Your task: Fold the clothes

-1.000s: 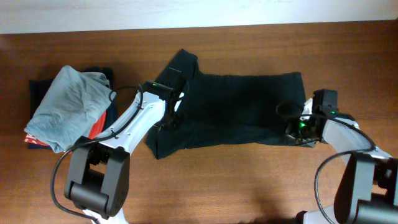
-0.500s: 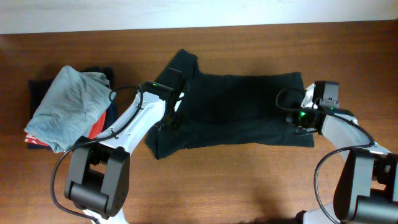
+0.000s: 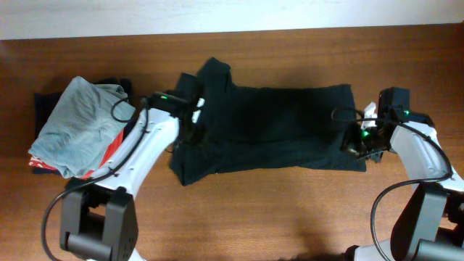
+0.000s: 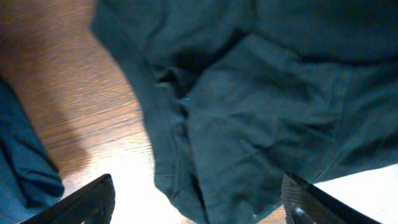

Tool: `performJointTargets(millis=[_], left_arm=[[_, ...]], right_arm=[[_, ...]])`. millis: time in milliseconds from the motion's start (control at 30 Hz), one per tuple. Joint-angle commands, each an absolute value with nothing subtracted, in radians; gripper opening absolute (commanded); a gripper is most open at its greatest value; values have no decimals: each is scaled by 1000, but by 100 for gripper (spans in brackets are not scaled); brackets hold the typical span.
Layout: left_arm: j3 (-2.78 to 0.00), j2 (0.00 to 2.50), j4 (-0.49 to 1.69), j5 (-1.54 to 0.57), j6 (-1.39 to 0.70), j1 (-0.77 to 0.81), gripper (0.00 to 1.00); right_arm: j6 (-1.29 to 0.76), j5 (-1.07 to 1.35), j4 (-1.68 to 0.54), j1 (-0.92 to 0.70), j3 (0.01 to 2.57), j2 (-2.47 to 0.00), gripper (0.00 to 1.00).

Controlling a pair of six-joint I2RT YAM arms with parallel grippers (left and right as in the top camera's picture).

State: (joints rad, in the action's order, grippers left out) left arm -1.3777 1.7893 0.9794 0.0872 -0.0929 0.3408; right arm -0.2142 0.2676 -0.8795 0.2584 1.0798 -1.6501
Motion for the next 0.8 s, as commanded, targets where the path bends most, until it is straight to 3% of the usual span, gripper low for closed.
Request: performJointTargets(millis=[0, 167, 500, 667, 767], left_arm=[[-1388, 1804, 964, -28, -109, 284, 73], [-1388, 1885, 902, -154, -101, 252, 50], [-1388, 1952, 788, -187, 60, 257, 40], [-1388, 1988, 744, -196, 123, 257, 27], [-1388, 2000, 678, -195, 130, 257, 13]], right_arm=[[-222, 280, -929, 256, 1094, -1633, 20], [-227, 277, -978, 257, 1094, -1633, 22], [-251, 254, -978, 257, 1094, -1633, 26], [-252, 250, -972, 257, 1094, -1633, 28], [-252, 250, -961, 257, 1094, -1634, 29]])
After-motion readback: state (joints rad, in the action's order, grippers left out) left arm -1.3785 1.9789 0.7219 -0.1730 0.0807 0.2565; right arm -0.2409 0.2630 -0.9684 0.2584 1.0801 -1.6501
